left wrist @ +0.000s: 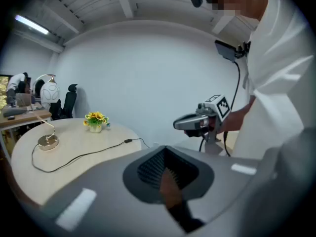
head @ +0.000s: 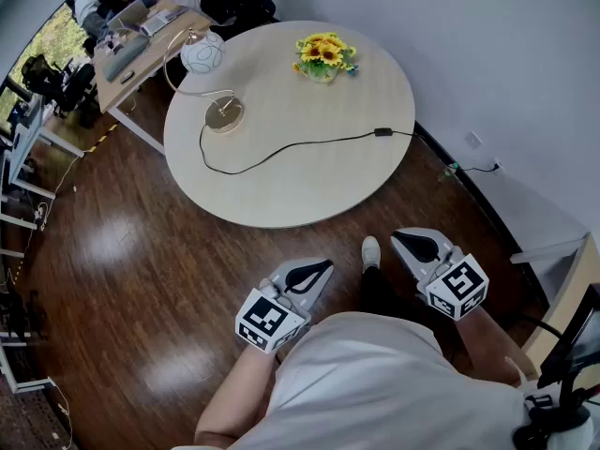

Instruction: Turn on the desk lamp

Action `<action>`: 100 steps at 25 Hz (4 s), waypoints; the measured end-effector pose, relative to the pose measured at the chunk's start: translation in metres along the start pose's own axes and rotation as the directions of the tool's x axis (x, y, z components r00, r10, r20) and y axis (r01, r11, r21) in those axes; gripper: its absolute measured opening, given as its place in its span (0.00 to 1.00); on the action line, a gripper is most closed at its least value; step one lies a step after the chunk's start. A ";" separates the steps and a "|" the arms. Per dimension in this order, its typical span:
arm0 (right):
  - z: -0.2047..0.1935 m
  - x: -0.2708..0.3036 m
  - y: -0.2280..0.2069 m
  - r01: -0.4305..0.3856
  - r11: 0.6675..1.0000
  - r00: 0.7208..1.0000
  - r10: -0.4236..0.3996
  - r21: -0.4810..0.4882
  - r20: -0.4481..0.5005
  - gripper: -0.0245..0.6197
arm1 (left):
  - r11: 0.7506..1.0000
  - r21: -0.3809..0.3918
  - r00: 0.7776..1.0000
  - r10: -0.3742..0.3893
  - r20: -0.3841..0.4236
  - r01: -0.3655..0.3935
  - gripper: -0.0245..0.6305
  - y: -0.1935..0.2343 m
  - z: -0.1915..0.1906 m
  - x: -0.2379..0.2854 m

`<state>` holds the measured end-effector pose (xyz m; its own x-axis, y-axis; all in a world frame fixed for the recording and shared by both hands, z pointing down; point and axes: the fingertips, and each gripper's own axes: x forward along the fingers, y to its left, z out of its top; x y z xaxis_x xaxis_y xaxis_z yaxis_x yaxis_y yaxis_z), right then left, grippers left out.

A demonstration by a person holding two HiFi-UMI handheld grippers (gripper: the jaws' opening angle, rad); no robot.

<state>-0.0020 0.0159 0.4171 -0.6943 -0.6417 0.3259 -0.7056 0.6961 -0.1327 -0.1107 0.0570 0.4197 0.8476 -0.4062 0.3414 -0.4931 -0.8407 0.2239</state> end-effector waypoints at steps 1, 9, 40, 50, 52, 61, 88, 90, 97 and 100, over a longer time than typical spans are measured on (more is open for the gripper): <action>0.003 0.004 -0.028 -0.006 1.000 1.000 0.006 0.010 -0.008 0.05 | 1.000 -0.006 1.000 0.000 -0.001 0.000 0.07 0.010 0.011 0.025; 0.017 0.026 -0.185 -0.036 0.999 0.998 0.034 -0.026 -0.060 0.05 | 1.000 0.013 0.996 0.012 -0.083 -0.011 0.07 0.090 0.066 0.191; -0.064 0.027 -0.305 0.072 0.981 0.978 -0.035 0.178 -0.204 0.05 | 0.982 0.167 0.732 0.046 -0.680 0.093 0.06 0.265 -0.035 0.435; -0.068 0.029 -0.314 0.083 0.976 0.977 -0.040 0.199 -0.210 0.05 | 0.965 0.210 0.654 0.058 -0.755 0.157 0.07 0.260 -0.053 0.442; -0.068 0.029 -0.313 0.081 0.976 0.977 -0.037 0.203 -0.211 0.05 | 0.963 0.205 0.634 0.049 -0.772 0.174 0.07 0.258 -0.053 0.442; -0.069 0.025 -0.322 0.098 0.971 0.977 -0.052 0.219 -0.206 0.05 | 0.964 0.170 0.571 0.022 -0.820 0.206 0.07 0.259 -0.052 0.446; -0.032 0.076 -0.253 -0.125 0.991 0.979 0.132 0.052 -0.156 0.05 | 0.987 -0.128 0.981 -0.113 -0.155 0.093 0.07 0.148 0.055 0.274; -0.029 0.078 -0.232 -0.132 0.991 0.979 0.135 0.028 -0.153 0.05 | 0.991 -0.120 0.989 -0.079 -0.123 0.064 0.07 0.140 0.055 0.240; -0.016 0.076 -0.137 -0.115 0.992 0.983 0.108 -0.044 -0.148 0.05 | 0.995 -0.097 0.998 0.033 0.055 -0.027 0.07 0.111 0.066 0.099; -0.014 0.075 -0.076 -0.106 0.993 0.987 0.098 -0.058 -0.131 0.05 | 0.995 -0.074 0.990 0.082 0.113 -0.074 0.07 0.092 0.057 0.030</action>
<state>0.0019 -0.0809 0.4643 -0.7355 -0.5226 0.4311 -0.6183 0.7780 -0.1118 -0.1193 -0.0532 0.3991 0.8212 -0.5113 0.2533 -0.5672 -0.7797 0.2651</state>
